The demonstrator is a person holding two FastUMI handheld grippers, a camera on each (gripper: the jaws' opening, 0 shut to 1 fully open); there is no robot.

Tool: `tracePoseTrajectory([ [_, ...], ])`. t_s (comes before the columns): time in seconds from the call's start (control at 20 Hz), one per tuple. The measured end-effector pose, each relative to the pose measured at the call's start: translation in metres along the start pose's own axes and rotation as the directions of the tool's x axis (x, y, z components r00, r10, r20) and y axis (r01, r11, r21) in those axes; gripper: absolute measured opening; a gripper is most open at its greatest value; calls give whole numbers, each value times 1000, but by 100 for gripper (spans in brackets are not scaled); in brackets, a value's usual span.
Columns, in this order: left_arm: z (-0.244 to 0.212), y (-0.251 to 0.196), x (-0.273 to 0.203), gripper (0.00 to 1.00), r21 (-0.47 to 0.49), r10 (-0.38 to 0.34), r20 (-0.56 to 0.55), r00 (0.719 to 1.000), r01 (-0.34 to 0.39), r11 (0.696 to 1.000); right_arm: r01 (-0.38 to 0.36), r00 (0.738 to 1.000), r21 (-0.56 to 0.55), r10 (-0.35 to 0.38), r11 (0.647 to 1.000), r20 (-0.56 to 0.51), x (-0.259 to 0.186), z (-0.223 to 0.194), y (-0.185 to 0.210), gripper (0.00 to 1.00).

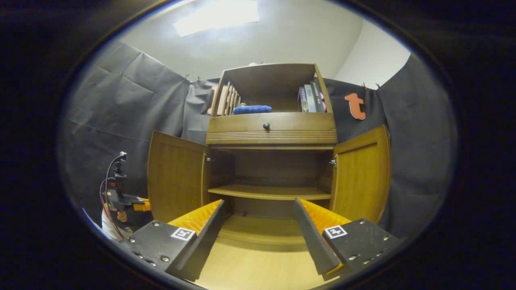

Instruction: Open the right door of the double-door shoe cabinet with the right hand, and open the left door with the left hand.

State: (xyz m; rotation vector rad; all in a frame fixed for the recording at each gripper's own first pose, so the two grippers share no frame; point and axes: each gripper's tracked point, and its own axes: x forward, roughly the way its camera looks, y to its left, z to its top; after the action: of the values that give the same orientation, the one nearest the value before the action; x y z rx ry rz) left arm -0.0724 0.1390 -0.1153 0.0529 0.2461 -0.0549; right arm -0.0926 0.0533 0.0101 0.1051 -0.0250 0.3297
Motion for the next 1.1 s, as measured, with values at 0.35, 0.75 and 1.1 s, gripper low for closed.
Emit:
tracePoseTrajectory([
  [0.35, -3, -1, -17, 30, 42, 70, 3, 998, -70, 997, -31, 999, -45, 31, 999, 9, -5, 0, 22, 100],
  [0.75, 29, 2, -55, 45, 26, 220, 92, 971, -223, 975, -27, 998, 9, 27, 1000, 49, -15, -12, 2, 99],
  [1.1, 62, -36, -78, 70, 73, 242, 169, 955, -257, 964, -6, 999, 84, 2, 996, 49, -27, -25, -37, 99],
])
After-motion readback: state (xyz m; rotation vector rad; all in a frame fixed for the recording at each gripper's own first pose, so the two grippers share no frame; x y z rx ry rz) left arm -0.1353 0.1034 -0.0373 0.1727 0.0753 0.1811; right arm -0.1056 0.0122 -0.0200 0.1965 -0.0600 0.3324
